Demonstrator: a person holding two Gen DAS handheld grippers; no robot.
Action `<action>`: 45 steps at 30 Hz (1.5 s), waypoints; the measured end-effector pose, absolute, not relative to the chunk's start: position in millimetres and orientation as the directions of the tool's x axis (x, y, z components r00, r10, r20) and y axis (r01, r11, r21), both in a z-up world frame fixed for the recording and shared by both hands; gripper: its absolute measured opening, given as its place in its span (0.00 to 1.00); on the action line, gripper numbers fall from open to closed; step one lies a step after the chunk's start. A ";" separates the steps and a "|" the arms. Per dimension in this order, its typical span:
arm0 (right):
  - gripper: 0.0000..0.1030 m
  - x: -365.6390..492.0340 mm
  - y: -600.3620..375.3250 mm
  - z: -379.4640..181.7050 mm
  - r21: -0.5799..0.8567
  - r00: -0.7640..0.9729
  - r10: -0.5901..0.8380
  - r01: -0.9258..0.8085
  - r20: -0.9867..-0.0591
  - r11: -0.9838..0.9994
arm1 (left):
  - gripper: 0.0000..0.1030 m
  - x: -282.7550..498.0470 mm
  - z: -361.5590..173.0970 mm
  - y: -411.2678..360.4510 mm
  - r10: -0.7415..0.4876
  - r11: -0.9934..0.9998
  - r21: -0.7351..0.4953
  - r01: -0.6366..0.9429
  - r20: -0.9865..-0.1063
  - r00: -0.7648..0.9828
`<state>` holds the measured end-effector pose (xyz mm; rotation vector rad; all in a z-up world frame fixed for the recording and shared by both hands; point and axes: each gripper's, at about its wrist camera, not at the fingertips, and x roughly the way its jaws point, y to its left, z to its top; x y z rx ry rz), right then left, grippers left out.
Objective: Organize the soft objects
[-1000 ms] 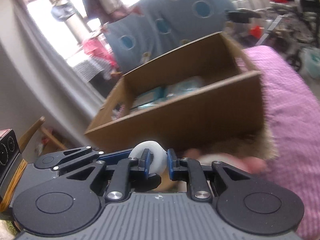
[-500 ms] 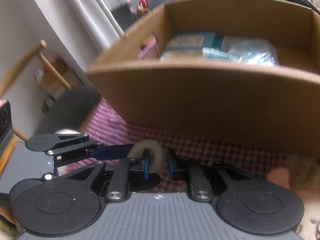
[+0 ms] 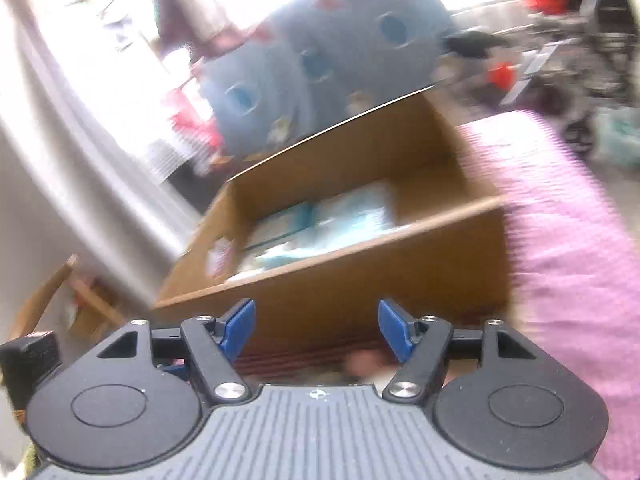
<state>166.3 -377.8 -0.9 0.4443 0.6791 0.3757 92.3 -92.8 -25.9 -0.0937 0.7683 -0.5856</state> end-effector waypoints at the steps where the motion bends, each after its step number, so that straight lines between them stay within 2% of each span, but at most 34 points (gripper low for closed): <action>1: 0.69 162.8 -391.6 -7.8 0.529 0.717 0.460 -0.149 -0.524 0.835 | 0.91 89.6 -25.1 -104.2 -0.553 0.817 -0.280 0.503 -0.626 0.550; 3: 0.69 160.9 -410.1 -25.0 0.582 0.694 0.466 -0.083 -0.549 0.809 | 0.87 90.5 -26.0 -127.2 -0.575 0.784 -0.255 0.565 -0.641 0.508; 5: 0.69 158.9 -420.0 -41.9 0.621 0.669 0.484 -0.043 -0.564 0.783 | 0.78 80.9 -33.6 -148.6 -0.587 0.748 -0.226 0.624 -0.663 0.465; 8: 0.69 161.5 -425.5 -64.0 0.673 0.636 0.533 -0.029 -0.558 0.739 | 0.71 80.1 -42.7 -180.7 -0.536 0.742 -0.139 0.656 -0.710 0.456; 12: 0.70 173.1 -422.3 -86.1 0.708 0.584 0.579 -0.011 -0.569 0.706 | 0.72 90.4 -51.1 -201.2 -0.486 0.739 -0.074 0.670 -0.748 0.453; 16: 0.72 180.2 -421.7 -91.5 0.741 0.571 0.619 -0.028 -0.539 0.671 | 0.75 95.2 -54.8 -213.0 -0.416 0.751 0.007 0.660 -0.771 0.482; 21: 0.72 190.5 -421.0 -107.7 0.814 0.531 0.696 -0.020 -0.483 0.580 | 0.75 104.0 -62.0 -219.3 -0.385 0.773 0.021 0.634 -0.779 0.496; 24: 0.69 185.7 -419.2 -109.7 0.814 0.558 0.686 -0.032 -0.466 0.579 | 0.73 101.5 -62.6 -218.4 -0.396 0.773 0.021 0.634 -0.764 0.509; 29: 0.67 158.9 -419.3 -85.9 0.787 0.615 0.640 -0.050 -0.460 0.615 | 0.72 77.8 -39.8 -215.3 -0.453 0.749 0.022 0.662 -0.712 0.537; 36: 0.67 130.7 -405.6 5.8 0.690 0.716 0.582 -0.196 -0.385 0.697 | 0.72 53.7 34.6 -197.4 -0.515 0.715 0.130 0.687 -0.567 0.643; 41: 0.67 163.2 -387.7 63.5 0.619 0.740 0.597 -0.320 -0.310 0.718 | 0.73 78.2 75.6 -187.1 -0.492 0.724 0.236 0.648 -0.482 0.725; 45: 0.67 220.5 -372.9 87.2 0.559 0.730 0.602 -0.366 -0.323 0.744 | 0.73 136.2 87.3 -180.5 -0.468 0.749 0.211 0.628 -0.502 0.727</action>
